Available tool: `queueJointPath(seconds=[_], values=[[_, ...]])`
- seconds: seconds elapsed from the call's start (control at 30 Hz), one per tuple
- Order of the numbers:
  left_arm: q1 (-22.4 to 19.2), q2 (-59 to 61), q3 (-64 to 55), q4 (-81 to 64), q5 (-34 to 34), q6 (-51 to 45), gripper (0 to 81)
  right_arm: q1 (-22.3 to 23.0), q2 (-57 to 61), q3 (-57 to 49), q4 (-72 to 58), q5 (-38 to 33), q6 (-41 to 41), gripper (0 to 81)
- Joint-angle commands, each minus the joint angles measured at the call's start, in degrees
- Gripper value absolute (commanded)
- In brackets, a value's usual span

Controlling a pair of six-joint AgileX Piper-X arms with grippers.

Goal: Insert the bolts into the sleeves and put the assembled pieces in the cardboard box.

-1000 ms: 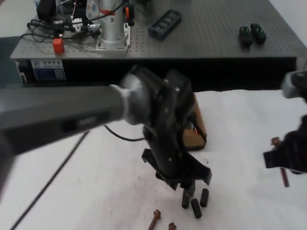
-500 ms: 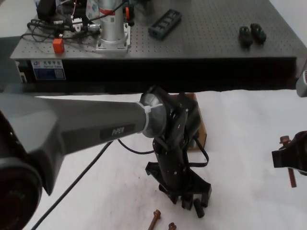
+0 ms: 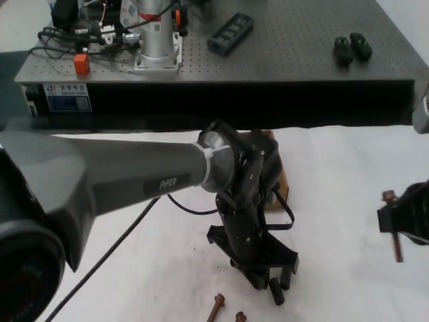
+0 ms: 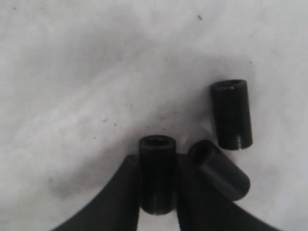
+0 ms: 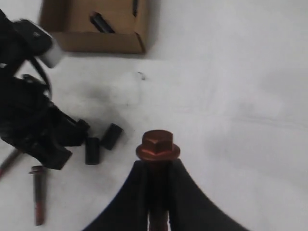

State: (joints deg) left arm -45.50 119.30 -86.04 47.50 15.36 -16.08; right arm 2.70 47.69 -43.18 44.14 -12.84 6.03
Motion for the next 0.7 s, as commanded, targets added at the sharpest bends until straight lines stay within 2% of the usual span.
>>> queueJointPath(seconds=[0.0, 0.1, 0.2, 0.3, 0.37, 0.53, 0.67], values=[[-0.23, -7.25, 0.77, -0.91, -1.00, 1.52, 0.7, -0.30, -0.41, -0.54, -0.38, -1.17, -0.28, 2.4], [-0.23, -16.52, 7.06, -7.68, -1.30, 3.27, 0.7, -0.30, -2.61, -0.27, -9.76, -7.05, 5.84, 2.4], [-0.23, -27.37, 17.60, -22.22, 7.08, 3.27, 0.7, 0.62, -3.02, -0.14, -21.56, -14.51, 12.98, 2.4], [-0.23, -36.75, 26.81, -34.73, 16.71, 2.90, 0.7, 3.49, -2.46, 0.19, -31.90, -15.23, 19.49, 2.4], [-0.23, -41.38, 31.60, -42.22, 20.52, 0.77, 0.7, 6.04, -1.89, 0.19, -36.16, -15.23, 22.73, 2.4], [-0.23, -48.67, 35.99, -50.62, 21.32, -1.57, 0.7, 11.29, -1.07, 0.19, -39.44, -14.49, 24.42, 2.4], [-0.23, -50.09, 36.01, -50.62, 21.32, -1.88, 0.7, 12.35, -0.95, 0.19, -39.37, -13.77, 24.95, 2.4]])
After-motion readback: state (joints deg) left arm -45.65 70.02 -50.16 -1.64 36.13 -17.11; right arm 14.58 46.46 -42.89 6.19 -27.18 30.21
